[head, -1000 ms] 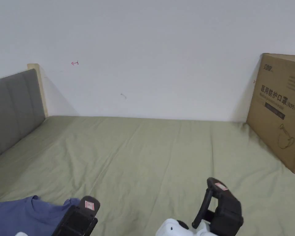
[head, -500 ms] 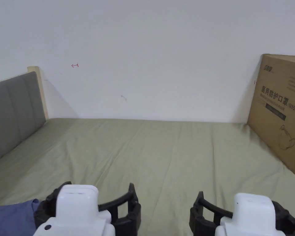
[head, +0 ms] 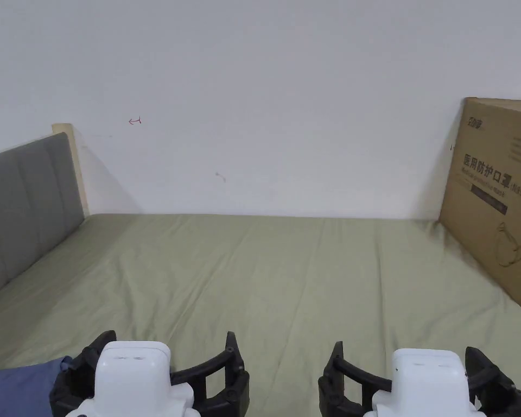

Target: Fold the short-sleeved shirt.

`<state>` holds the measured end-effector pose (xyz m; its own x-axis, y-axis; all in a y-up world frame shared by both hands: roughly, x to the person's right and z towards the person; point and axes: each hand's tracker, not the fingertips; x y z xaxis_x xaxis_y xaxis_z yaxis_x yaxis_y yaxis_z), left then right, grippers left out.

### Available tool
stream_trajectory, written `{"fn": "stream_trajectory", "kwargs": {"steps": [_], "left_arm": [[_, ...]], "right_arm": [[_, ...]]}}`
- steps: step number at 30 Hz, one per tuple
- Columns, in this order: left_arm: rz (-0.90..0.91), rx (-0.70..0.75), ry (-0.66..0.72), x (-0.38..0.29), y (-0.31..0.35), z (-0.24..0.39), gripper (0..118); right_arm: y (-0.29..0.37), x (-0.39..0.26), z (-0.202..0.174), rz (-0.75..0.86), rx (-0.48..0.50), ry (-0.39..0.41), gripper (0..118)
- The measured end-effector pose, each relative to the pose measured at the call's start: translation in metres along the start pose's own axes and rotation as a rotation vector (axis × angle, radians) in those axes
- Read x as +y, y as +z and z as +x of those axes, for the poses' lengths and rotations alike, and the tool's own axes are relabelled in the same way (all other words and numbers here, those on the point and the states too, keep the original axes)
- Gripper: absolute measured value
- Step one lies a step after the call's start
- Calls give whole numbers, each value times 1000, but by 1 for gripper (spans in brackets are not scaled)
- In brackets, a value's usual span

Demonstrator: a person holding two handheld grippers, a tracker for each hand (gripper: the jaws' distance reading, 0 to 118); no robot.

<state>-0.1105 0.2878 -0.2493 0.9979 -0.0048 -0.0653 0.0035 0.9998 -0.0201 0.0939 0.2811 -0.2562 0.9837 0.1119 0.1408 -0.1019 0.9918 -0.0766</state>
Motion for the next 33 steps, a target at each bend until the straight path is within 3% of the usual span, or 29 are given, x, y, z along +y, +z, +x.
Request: {"fn": "stream_trajectory", "kwargs": {"steps": [2,3,4,5,6,7,8,9,10,11,14,24,28,33], "left_arm": [[-22,-3,-22,2,1,0,112],[-34,3,-31,3,2,1,104],[-28,-2,-43,3,5,2,83],[-11,-11,-51,3,8,3,41],[9,11,-50,5,9,4,14],[11,38,-53,6,8,4,7],[25,77,-54,6,7,4,7],[51,105,-60,4,9,3,7],[42,79,-59,5,8,2,7],[33,69,-54,6,9,0,4],[11,54,-31,6,9,-2,0],[-28,29,10,5,5,-6,0],[-28,68,24,10,8,-23,0],[-14,235,28,18,26,-64,0]], "right_arm": [[4,1,0,4,-20,7,118],[5,3,0,9,-30,10,118],[5,5,1,11,-31,16,118],[6,7,2,14,-29,22,117],[7,8,2,19,-24,25,112],[8,8,2,28,-18,27,96],[10,8,2,37,-20,27,96],[11,9,0,49,-28,29,86],[10,8,-3,70,-77,36,61],[8,8,-4,72,-102,35,5],[-1,8,-2,14,-23,27,5],[0,5,-6,-2,-21,47,0],[-2,11,-15,-8,48,44,0],[-1,20,-50,5,205,46,0]]}}
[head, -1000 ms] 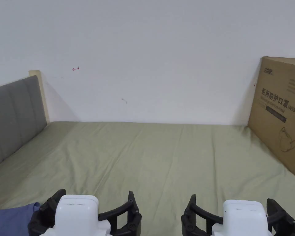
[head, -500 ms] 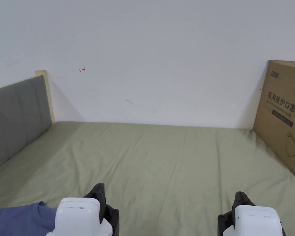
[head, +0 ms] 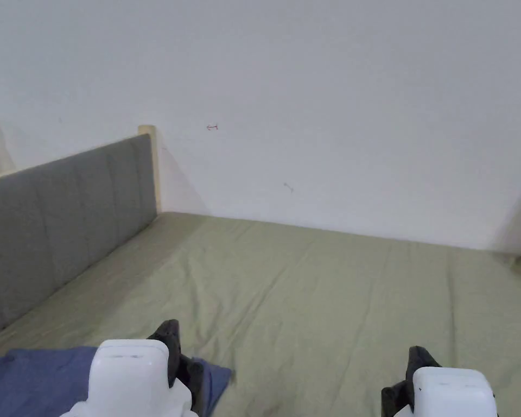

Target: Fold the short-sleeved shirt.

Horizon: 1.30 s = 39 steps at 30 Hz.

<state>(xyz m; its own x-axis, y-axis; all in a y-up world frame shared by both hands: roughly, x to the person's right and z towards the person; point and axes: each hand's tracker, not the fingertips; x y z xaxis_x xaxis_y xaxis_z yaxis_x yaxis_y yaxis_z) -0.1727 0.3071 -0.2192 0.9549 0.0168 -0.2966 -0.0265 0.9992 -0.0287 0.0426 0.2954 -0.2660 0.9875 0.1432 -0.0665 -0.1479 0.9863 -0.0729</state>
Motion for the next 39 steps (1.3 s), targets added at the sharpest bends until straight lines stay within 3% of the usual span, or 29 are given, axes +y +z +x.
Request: {"fn": "stream_trajectory", "kwargs": {"steps": [4,8,13,22,25,29,32,33,34,35,36,37,38,39], "left_arm": [[5,163,7,6,17,-47,0],[-13,325,3,12,30,-86,0],[-30,369,12,10,36,-109,0],[-206,276,13,-37,-18,-107,0],[-422,287,5,-76,-83,-117,0],[-620,182,114,-117,-150,-127,0],[-781,195,1,-144,-189,-115,1],[-813,130,-3,-151,-195,-112,16],[-844,99,28,-155,-201,-108,41],[-869,72,54,-159,-206,-104,41],[-873,45,103,-164,-209,-102,51],[-886,32,151,-167,-213,-100,70],[-896,23,178,-170,-217,-99,98],[-886,19,205,-170,-219,-98,103]], "right_arm": [[-4,6,-39,-5,156,-30,0],[-5,9,-72,0,253,8,0],[-4,10,-97,-18,340,14,0],[-22,-6,-102,-97,345,41,0],[-30,-13,-97,-147,331,38,0],[-39,-25,-90,-192,299,53,0],[-49,-31,-86,-228,278,55,0],[-52,-33,-83,-238,270,51,0],[-56,-35,-81,-252,263,45,0],[-60,-36,-78,-266,258,39,0],[-63,-38,-75,-278,254,29,0],[-66,-40,-72,-292,248,20,0],[-69,-41,-69,-303,240,18,0],[-72,-44,-67,-312,233,17,0]]}}
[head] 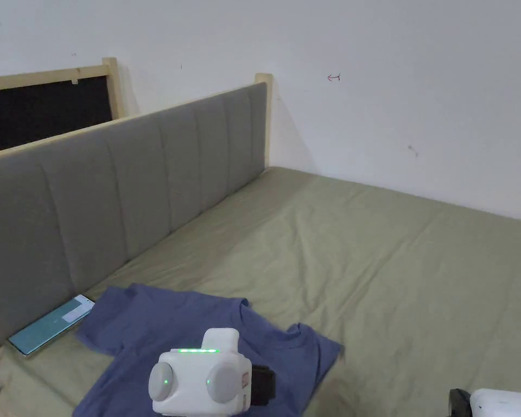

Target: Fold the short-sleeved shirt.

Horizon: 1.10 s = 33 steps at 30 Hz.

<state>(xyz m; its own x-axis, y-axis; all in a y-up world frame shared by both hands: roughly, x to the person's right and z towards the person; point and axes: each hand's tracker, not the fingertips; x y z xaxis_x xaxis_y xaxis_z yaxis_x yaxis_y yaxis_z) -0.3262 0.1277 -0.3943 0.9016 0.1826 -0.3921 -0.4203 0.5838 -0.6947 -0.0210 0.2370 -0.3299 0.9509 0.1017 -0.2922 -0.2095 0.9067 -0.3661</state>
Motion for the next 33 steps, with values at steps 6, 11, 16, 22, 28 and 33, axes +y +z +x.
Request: {"fn": "stream_trajectory", "kwargs": {"steps": [6,11,16,22,28,33], "left_arm": [[-61,47,0,11,-34,2,100],[-76,108,-43,-3,-59,10,52],[-94,87,22,0,-64,-6,3],[-69,-39,218,15,-37,-23,3],[32,-151,187,48,11,15,3],[65,-413,34,81,38,113,3]], "right_arm": [[-15,-11,12,-69,-19,-16,0],[-25,-21,15,-122,-13,-11,0],[-33,-26,27,-156,-25,-48,0],[-31,-29,52,-170,-72,-94,0],[-21,-30,84,-168,-123,-186,0],[-3,-27,111,-139,-185,-231,0]]}}
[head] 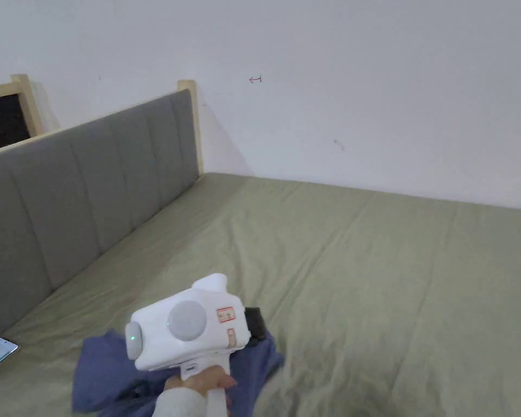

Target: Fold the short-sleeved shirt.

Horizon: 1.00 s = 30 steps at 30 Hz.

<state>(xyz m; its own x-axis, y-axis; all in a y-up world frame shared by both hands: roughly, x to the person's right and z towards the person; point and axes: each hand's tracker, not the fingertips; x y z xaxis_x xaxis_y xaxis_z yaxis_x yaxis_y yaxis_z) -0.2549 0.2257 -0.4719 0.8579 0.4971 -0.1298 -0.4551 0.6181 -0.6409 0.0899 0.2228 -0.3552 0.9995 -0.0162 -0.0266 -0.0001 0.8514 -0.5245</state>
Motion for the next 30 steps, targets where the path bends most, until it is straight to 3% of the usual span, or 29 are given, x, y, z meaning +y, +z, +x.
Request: {"fn": "stream_trajectory", "kwargs": {"steps": [8,11,13,18,19,21,22,23,25,30], "left_arm": [[-64,-488,-234,-26,-11,203,3],[-100,-588,-316,-64,-14,249,3],[-134,-497,-401,-96,-34,269,3],[-433,-280,-443,-189,-126,266,6],[-491,-222,-445,-208,-142,262,13],[-575,-179,-460,-235,-160,253,70],[-599,-172,-433,-243,-163,249,94],[-613,-181,-412,-248,-165,246,94],[-588,-219,-373,-244,-157,241,105],[-477,-244,-350,-191,-125,240,105]], "right_arm": [[41,19,72,106,-177,-85,0],[55,20,107,126,-260,-140,0],[61,16,130,122,-310,-176,0],[62,-6,172,43,-369,-282,0],[62,-11,178,33,-371,-290,0],[61,-18,186,12,-383,-297,0],[59,-22,190,1,-390,-298,0],[57,-24,193,-7,-394,-300,0],[53,-25,197,-24,-397,-315,0],[46,-20,185,-29,-360,-320,0]]}}
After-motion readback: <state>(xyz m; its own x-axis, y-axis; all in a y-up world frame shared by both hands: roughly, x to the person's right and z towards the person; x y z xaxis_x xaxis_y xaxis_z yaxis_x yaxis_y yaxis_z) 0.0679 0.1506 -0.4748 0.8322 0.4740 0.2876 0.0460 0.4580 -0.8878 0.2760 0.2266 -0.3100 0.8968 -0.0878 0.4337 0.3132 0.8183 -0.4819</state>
